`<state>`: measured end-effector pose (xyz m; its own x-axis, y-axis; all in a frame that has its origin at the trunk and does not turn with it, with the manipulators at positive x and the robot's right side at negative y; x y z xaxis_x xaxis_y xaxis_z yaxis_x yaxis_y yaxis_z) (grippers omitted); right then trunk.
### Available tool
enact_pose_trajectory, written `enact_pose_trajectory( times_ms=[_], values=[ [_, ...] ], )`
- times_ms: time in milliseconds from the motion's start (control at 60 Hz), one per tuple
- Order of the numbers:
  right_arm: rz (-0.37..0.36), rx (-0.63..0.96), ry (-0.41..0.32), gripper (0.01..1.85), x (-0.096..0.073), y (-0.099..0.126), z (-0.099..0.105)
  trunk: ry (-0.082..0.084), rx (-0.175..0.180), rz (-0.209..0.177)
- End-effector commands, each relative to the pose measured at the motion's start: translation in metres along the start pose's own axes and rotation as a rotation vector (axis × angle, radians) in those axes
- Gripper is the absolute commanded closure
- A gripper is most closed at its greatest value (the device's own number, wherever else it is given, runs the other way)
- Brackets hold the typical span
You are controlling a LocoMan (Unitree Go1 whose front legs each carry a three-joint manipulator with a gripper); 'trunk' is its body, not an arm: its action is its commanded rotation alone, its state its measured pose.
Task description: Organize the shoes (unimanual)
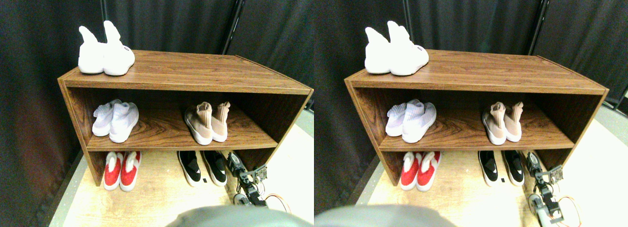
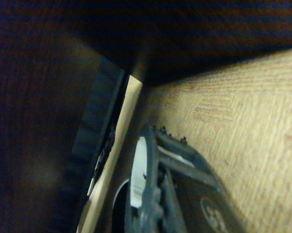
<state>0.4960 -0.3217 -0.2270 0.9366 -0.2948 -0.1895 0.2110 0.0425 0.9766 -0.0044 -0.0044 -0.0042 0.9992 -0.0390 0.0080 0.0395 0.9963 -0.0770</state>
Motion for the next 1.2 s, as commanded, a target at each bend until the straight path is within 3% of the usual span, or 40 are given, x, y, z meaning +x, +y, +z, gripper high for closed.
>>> enact_pose_trajectory(
  times_ms=[17, 167, 450, 867, 1200],
  values=[
    [0.038, -0.011, -0.001, 1.8, 0.004, -0.001, 0.003, 0.022, -0.02, 0.015],
    [-0.002, 0.026, -0.017, 1.8, 0.005, -0.009, -0.002, 0.021, -0.021, 0.017],
    [-0.001, -0.013, 0.07, 1.8, 0.002, -0.009, -0.021, 0.021, -0.033, 0.026],
    [-0.018, -0.019, 0.121, 1.8, 0.001, -0.008, -0.04, 0.02, -0.045, 0.034],
    [-0.022, -0.019, 0.164, 1.8, -0.011, -0.005, -0.057, 0.019, -0.053, 0.039]
  ],
)
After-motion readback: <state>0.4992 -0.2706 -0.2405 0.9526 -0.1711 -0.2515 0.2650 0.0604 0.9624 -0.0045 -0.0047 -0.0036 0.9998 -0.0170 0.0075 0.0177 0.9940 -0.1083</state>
